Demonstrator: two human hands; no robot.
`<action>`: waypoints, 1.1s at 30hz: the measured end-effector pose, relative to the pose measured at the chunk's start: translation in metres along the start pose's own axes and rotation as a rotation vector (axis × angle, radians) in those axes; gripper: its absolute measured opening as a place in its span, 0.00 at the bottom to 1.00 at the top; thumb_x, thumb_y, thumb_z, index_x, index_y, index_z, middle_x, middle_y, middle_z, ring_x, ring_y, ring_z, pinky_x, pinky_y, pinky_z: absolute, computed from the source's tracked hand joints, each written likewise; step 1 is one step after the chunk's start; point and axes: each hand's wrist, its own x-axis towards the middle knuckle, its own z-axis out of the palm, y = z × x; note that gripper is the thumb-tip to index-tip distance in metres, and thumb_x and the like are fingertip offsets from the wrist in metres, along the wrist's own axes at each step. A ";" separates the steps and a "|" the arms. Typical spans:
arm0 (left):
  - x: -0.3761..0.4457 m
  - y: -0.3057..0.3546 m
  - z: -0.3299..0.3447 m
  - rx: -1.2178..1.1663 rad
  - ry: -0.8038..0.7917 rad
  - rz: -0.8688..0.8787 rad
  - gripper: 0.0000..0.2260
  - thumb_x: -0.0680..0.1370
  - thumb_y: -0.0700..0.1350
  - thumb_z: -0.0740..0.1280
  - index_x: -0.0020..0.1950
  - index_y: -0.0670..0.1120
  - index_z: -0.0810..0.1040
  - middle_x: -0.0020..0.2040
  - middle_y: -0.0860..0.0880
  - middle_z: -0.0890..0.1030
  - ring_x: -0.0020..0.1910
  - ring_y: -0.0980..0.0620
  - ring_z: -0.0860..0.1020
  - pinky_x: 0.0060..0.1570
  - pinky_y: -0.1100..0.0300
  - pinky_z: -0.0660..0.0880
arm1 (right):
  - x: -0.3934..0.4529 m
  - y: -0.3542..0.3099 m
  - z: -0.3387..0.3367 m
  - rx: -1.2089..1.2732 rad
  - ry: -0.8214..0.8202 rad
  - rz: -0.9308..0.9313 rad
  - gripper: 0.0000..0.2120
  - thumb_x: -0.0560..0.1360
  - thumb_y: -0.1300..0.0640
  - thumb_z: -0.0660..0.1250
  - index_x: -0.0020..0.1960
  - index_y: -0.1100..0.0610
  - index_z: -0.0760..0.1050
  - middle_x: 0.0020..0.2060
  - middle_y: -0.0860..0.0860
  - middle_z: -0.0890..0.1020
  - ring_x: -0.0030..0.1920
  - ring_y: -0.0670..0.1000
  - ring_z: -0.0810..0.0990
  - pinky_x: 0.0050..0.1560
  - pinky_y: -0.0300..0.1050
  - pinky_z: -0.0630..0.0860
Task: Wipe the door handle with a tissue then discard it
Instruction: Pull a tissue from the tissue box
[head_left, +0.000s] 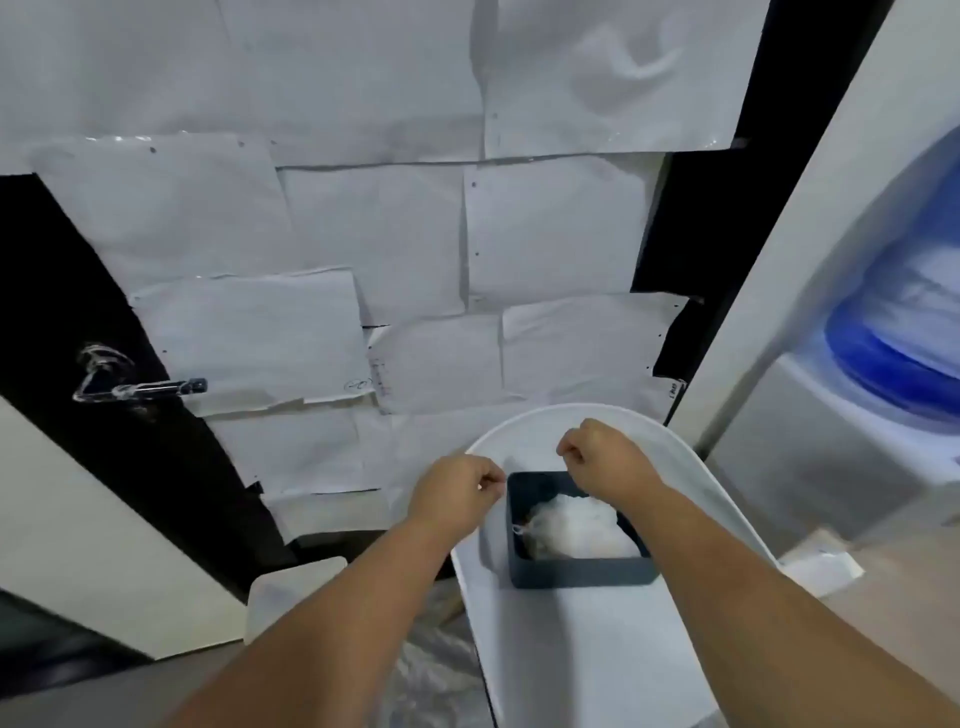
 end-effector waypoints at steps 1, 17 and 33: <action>0.004 0.000 0.007 0.054 -0.029 -0.002 0.08 0.77 0.47 0.67 0.54 0.52 0.83 0.50 0.54 0.83 0.49 0.54 0.80 0.49 0.63 0.75 | 0.000 0.005 0.005 -0.021 -0.030 0.012 0.11 0.76 0.61 0.58 0.52 0.55 0.79 0.49 0.51 0.76 0.47 0.54 0.77 0.46 0.47 0.75; 0.029 0.005 0.092 0.761 -0.179 -0.015 0.11 0.76 0.53 0.64 0.48 0.50 0.83 0.73 0.49 0.61 0.73 0.44 0.52 0.69 0.36 0.45 | -0.012 0.047 0.080 -0.075 -0.310 0.141 0.09 0.76 0.59 0.61 0.53 0.53 0.77 0.52 0.55 0.78 0.50 0.57 0.78 0.48 0.51 0.76; 0.040 0.016 0.054 -0.144 -0.040 -0.238 0.02 0.72 0.41 0.68 0.39 0.45 0.79 0.39 0.51 0.81 0.37 0.53 0.77 0.32 0.65 0.72 | -0.002 0.040 0.074 0.014 -0.299 0.084 0.10 0.77 0.58 0.60 0.52 0.52 0.79 0.46 0.51 0.68 0.41 0.54 0.75 0.48 0.52 0.77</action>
